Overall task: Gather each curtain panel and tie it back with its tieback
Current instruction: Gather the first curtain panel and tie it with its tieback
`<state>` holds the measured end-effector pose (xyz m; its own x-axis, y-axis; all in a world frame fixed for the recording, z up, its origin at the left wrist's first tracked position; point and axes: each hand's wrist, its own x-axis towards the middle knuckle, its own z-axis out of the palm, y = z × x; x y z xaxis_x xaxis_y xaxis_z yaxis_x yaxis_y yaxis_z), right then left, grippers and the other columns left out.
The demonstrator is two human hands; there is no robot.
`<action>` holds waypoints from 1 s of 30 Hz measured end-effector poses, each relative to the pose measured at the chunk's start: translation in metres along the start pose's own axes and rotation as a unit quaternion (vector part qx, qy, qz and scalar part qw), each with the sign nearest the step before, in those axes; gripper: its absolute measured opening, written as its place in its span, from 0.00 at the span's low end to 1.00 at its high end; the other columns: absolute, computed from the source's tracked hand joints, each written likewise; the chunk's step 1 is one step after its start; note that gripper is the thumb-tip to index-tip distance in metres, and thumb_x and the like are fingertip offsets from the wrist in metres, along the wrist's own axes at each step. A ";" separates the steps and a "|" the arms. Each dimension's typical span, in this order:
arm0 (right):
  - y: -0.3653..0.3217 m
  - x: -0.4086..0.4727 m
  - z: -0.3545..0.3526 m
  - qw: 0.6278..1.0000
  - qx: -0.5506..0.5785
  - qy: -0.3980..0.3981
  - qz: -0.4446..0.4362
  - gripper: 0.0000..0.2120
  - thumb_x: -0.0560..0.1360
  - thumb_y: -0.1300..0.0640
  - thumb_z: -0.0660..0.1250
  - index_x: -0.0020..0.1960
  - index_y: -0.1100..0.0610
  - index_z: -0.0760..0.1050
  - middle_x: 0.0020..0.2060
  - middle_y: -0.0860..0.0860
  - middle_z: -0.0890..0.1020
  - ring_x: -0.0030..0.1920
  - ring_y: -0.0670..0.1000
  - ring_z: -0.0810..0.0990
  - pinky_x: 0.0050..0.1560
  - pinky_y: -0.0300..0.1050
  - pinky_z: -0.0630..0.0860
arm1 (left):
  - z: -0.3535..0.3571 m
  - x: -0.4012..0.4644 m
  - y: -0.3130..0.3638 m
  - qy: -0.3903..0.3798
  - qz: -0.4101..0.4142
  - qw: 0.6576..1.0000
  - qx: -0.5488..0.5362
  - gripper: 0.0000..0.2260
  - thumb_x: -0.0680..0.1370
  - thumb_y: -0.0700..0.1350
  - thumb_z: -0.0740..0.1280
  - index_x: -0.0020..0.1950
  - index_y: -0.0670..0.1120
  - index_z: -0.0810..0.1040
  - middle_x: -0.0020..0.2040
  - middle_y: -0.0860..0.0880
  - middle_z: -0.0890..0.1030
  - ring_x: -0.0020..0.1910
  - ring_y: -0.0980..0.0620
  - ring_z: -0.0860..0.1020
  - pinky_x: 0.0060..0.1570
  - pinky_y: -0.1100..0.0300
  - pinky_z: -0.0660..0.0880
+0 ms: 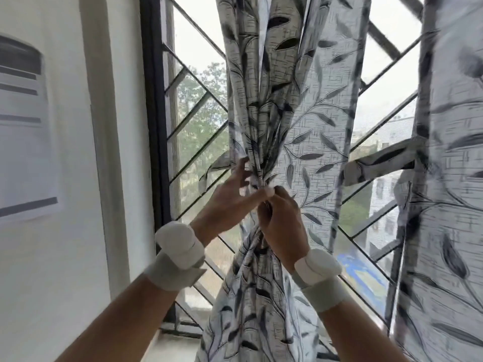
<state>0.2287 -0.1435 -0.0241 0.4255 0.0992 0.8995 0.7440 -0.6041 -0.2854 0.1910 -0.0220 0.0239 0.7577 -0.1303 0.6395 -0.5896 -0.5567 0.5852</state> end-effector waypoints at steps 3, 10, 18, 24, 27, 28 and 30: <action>-0.006 -0.003 0.006 0.999 0.024 -0.007 -0.027 0.08 0.76 0.67 0.63 0.52 0.65 0.79 0.48 0.56 0.79 0.43 0.53 0.79 0.45 0.40 0.75 | 0.006 0.027 0.023 0.022 -0.067 0.997 0.037 0.23 0.70 0.64 0.69 0.56 0.48 0.77 0.44 0.55 0.81 0.44 0.56 0.79 0.43 0.62 0.76; 0.013 0.006 -0.024 0.956 0.254 0.109 0.097 0.17 0.75 0.51 0.65 0.60 0.57 0.79 0.53 0.48 0.79 0.47 0.42 0.78 0.41 0.40 0.76 | 0.009 0.020 0.023 0.125 -0.045 0.991 0.019 0.06 0.80 0.46 0.61 0.44 0.50 0.73 0.33 0.55 0.73 0.32 0.59 0.71 0.26 0.67 0.65; 0.027 0.054 -0.011 0.928 0.274 0.139 0.211 0.21 0.69 0.45 0.75 0.54 0.59 0.81 0.49 0.53 0.83 0.52 0.51 0.81 0.56 0.52 0.77 | 0.016 0.015 0.034 0.118 -0.042 0.991 -0.041 0.12 0.80 0.45 0.63 0.37 0.55 0.71 0.31 0.56 0.72 0.30 0.60 0.69 0.25 0.74 0.66; 0.000 0.029 -0.012 0.969 0.096 0.223 0.051 0.03 0.75 0.62 0.68 0.48 0.58 0.78 0.40 0.46 0.78 0.40 0.43 0.76 0.42 0.39 0.72 | 0.021 0.016 0.028 0.134 -0.037 0.987 0.075 0.13 0.80 0.42 0.61 0.36 0.43 0.71 0.28 0.55 0.70 0.25 0.61 0.69 0.20 0.73 0.65; -0.008 0.013 -0.012 0.983 0.106 0.150 0.011 0.05 0.77 0.65 0.65 0.50 0.61 0.79 0.42 0.50 0.81 0.40 0.43 0.76 0.41 0.32 0.70 | 0.028 0.003 0.023 0.103 0.011 0.986 0.133 0.09 0.79 0.39 0.61 0.38 0.46 0.74 0.27 0.59 0.71 0.24 0.64 0.70 0.22 0.74 0.65; -0.011 0.009 -0.014 0.983 0.120 0.137 0.006 0.06 0.78 0.63 0.64 0.48 0.62 0.80 0.42 0.50 0.80 0.41 0.43 0.76 0.42 0.32 0.70 | 0.031 -0.003 0.019 0.095 0.019 0.985 0.141 0.09 0.78 0.39 0.61 0.39 0.46 0.73 0.27 0.58 0.72 0.24 0.64 0.70 0.22 0.73 0.65; -0.015 0.004 -0.015 0.985 0.142 0.095 0.021 0.09 0.79 0.54 0.64 0.49 0.59 0.80 0.46 0.48 0.79 0.45 0.44 0.76 0.48 0.33 0.71 | 0.037 -0.014 0.008 0.076 0.025 0.983 0.167 0.07 0.77 0.37 0.60 0.41 0.43 0.76 0.30 0.50 0.78 0.26 0.55 0.76 0.24 0.70 0.67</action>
<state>0.2115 -0.1458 -0.0115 0.3745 -0.0877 0.9231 0.8536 -0.3562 -0.3801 0.1860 -0.0549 0.0015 0.6649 -0.0538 0.7450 -0.4810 -0.7940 0.3719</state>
